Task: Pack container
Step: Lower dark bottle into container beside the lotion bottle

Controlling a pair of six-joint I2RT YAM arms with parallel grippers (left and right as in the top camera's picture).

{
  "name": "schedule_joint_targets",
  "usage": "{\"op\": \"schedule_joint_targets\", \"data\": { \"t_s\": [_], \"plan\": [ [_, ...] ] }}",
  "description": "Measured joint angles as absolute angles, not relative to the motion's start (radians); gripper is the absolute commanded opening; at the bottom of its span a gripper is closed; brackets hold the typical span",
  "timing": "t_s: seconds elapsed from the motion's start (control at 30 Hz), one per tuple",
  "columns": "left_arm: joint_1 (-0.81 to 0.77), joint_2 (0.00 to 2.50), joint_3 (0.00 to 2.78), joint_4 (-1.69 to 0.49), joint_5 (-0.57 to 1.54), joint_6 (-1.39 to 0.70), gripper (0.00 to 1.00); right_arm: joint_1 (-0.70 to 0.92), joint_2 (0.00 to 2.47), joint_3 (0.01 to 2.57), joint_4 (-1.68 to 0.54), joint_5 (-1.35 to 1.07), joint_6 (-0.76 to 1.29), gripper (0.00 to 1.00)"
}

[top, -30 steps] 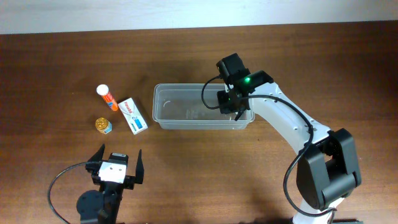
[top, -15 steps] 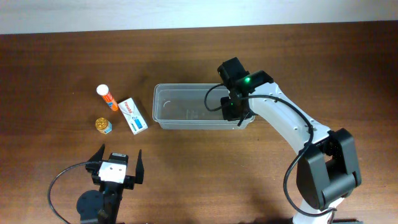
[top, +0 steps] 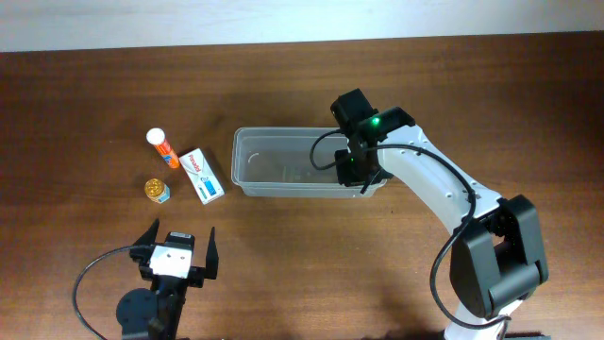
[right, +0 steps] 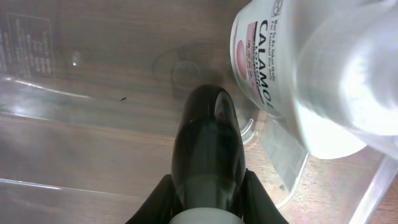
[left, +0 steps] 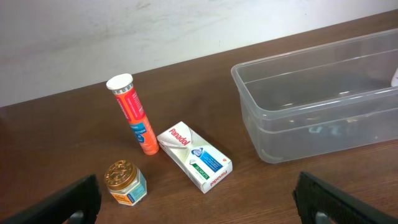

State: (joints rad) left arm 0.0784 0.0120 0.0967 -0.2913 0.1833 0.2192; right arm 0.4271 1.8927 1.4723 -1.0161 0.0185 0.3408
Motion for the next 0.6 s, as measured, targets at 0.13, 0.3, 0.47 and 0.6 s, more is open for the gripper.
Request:
{"op": "schedule_joint_targets", "data": {
  "t_s": [0.13,0.3,0.47,0.6],
  "plan": [
    [0.078,0.012,0.097,-0.291,0.183,0.219,0.99,0.427,1.893,1.472,-1.019,0.017,0.342,0.2],
    [0.078,0.012,0.097,-0.291,0.183,0.219,0.99,0.427,1.901,1.472,-1.022,0.017,0.342,0.2],
    [0.078,0.012,0.097,-0.291,0.183,0.219,0.99,0.427,1.918,1.473,-1.019,0.017,0.341,0.24],
    [0.078,0.012,0.097,-0.291,0.183,0.219,0.99,0.427,1.919,1.472,-1.016,0.017,0.343,0.3]
  ]
}}
